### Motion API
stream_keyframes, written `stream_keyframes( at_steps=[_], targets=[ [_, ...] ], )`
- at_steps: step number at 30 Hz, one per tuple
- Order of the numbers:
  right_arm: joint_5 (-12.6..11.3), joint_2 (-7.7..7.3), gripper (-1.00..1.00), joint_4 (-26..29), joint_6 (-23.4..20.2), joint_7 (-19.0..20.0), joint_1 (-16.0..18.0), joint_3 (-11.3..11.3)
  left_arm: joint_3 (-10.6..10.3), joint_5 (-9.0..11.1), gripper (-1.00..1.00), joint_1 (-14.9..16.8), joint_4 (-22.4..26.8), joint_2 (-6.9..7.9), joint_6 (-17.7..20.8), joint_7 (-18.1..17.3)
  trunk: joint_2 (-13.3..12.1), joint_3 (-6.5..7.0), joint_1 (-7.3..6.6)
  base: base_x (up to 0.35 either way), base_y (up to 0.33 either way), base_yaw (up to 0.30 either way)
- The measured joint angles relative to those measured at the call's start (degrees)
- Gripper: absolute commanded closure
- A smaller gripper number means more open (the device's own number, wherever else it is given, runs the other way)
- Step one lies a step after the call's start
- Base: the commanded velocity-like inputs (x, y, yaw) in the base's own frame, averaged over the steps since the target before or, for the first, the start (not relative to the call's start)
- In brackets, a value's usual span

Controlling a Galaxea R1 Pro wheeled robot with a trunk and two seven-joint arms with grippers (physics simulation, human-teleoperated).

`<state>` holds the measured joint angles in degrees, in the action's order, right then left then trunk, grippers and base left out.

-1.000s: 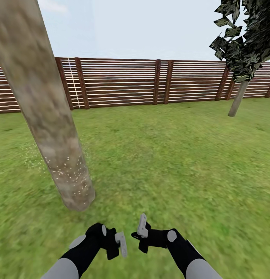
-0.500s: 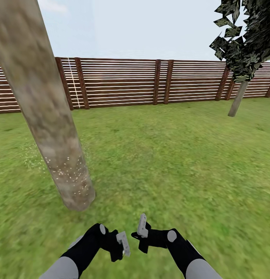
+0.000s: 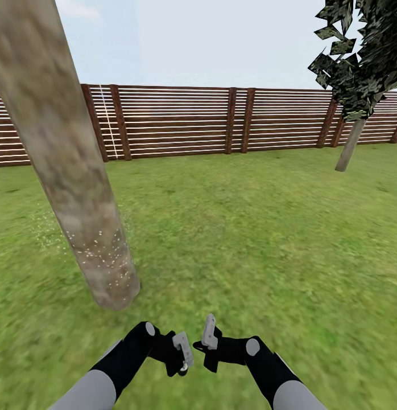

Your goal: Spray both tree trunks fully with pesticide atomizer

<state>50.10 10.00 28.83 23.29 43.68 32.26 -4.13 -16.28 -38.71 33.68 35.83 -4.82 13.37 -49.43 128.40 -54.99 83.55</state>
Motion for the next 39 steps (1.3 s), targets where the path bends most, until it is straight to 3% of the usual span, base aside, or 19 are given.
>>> stream_keyframes(
  at_steps=[6,9,12,39],
  targets=[
    [0.0,0.00,1.00,0.0,0.0,0.0,0.0,0.0,0.0,0.1,1.00,0.0,-0.4,-0.08,0.0,0.0,0.0,0.00,0.00,0.000,0.000,0.000],
    [0.0,0.00,1.00,0.0,0.0,0.0,0.0,0.0,0.0,2.5,1.00,0.1,-0.4,-0.10,0.0,0.0,0.0,0.00,0.00,0.000,0.000,0.000],
    [0.0,0.00,1.00,0.0,0.0,0.0,0.0,0.0,-0.1,3.3,1.00,0.1,-0.4,-0.10,-0.1,0.0,0.0,0.00,0.00,0.000,0.000,0.000],
    [0.0,0.00,1.00,0.0,0.0,0.0,0.0,0.0,0.1,3.6,1.00,0.0,-0.4,-0.59,0.0,-0.8,0.0,0.00,0.00,0.000,0.000,0.000]
  ],
)
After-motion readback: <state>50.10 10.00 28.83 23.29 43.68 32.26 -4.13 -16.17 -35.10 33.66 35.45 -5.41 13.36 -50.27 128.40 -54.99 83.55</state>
